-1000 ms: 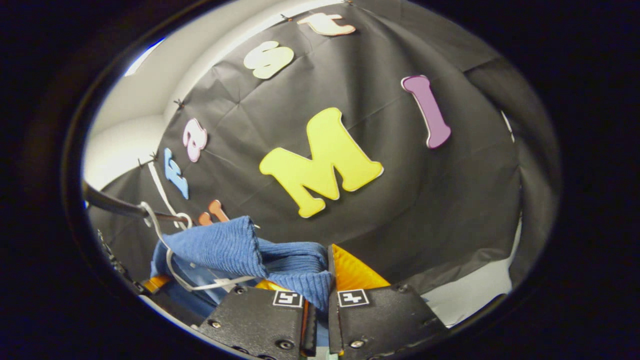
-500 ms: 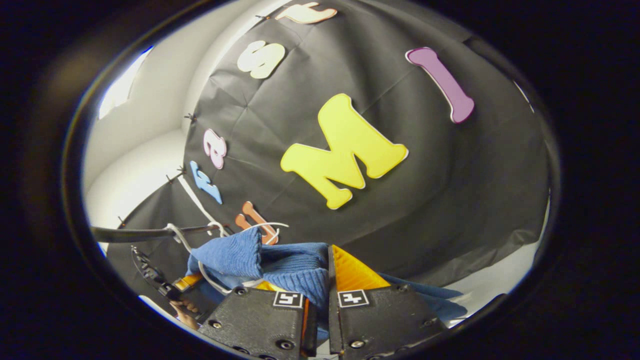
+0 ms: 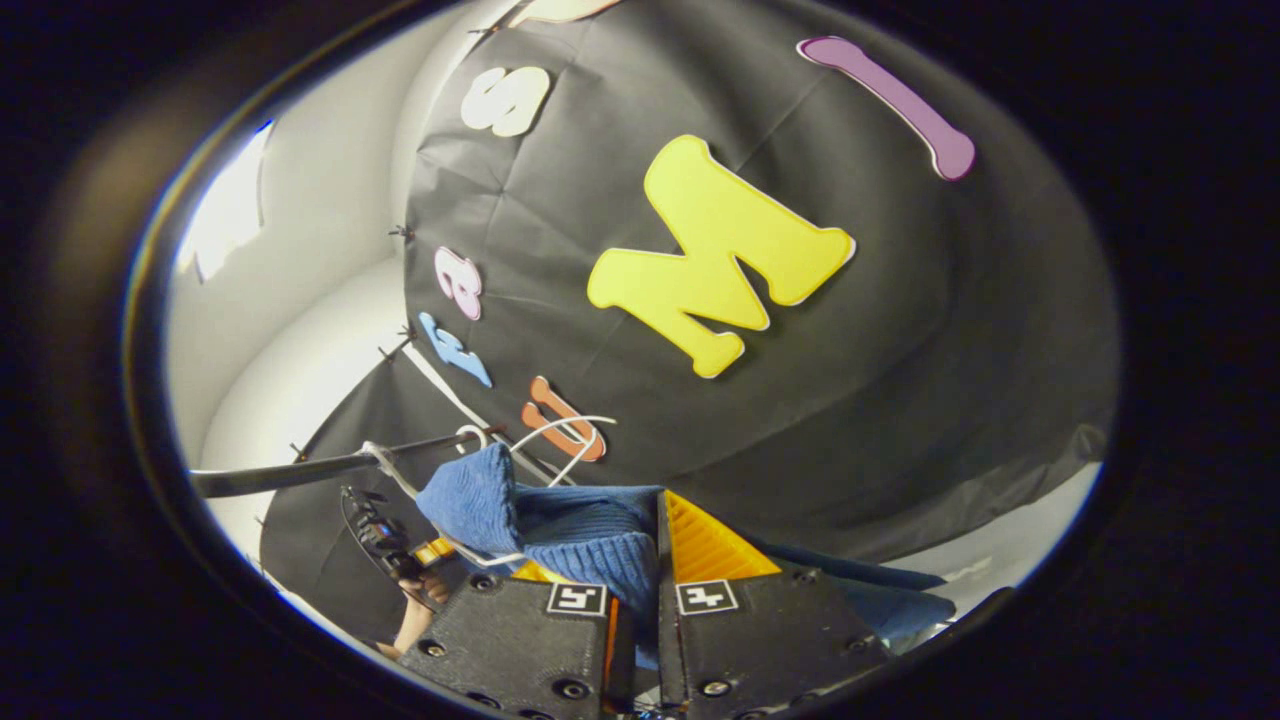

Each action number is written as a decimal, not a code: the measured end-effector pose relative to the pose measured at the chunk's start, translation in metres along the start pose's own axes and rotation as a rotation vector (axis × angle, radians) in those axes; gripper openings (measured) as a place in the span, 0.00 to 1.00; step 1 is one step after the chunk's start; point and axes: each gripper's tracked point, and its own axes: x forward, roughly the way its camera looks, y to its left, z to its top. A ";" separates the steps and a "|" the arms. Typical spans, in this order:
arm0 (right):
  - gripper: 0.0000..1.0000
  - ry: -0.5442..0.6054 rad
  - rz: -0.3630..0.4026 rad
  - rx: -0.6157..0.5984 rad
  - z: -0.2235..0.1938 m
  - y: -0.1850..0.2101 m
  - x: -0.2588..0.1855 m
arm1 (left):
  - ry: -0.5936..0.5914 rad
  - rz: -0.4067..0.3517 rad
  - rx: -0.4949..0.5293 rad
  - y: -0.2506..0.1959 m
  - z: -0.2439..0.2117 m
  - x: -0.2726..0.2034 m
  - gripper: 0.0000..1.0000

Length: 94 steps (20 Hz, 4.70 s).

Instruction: Grasp the clothes on the hanger with both hands and then place them into the laundry hamper below.

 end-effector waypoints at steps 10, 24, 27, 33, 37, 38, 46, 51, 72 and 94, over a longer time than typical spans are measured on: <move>0.12 -0.147 0.161 0.136 0.026 0.011 -0.019 | -0.025 -0.144 -0.027 -0.010 0.020 0.014 0.10; 0.12 0.046 -0.220 0.224 -0.081 -0.084 0.010 | 0.105 -0.053 0.014 0.023 -0.055 0.020 0.06; 0.12 0.055 -0.244 0.230 -0.100 -0.081 0.015 | 0.105 -0.033 -0.005 0.026 -0.073 0.007 0.06; 0.12 0.082 -0.287 0.288 -0.167 -0.071 0.010 | 0.092 -0.049 -0.116 0.016 -0.115 -0.031 0.06; 0.12 0.133 -0.309 0.292 -0.230 -0.050 0.008 | 0.089 -0.117 -0.105 -0.014 -0.137 -0.059 0.05; 0.11 0.143 -0.312 0.294 -0.244 -0.042 0.005 | 0.087 -0.136 -0.101 -0.023 -0.141 -0.066 0.05; 0.11 0.147 -0.326 0.226 -0.314 0.029 -0.014 | 0.081 -0.385 -0.002 -0.125 -0.148 -0.104 0.05; 0.12 0.116 -0.238 0.149 -0.300 0.099 -0.018 | 0.013 -0.495 0.038 -0.181 -0.112 -0.121 0.05; 0.11 0.266 -0.410 0.248 -0.349 -0.028 0.004 | 0.228 -0.262 0.061 -0.173 -0.231 -0.049 0.05; 0.65 0.165 -0.726 -0.490 -0.276 -0.009 -0.041 | 0.339 0.025 0.111 -0.116 -0.254 -0.060 0.96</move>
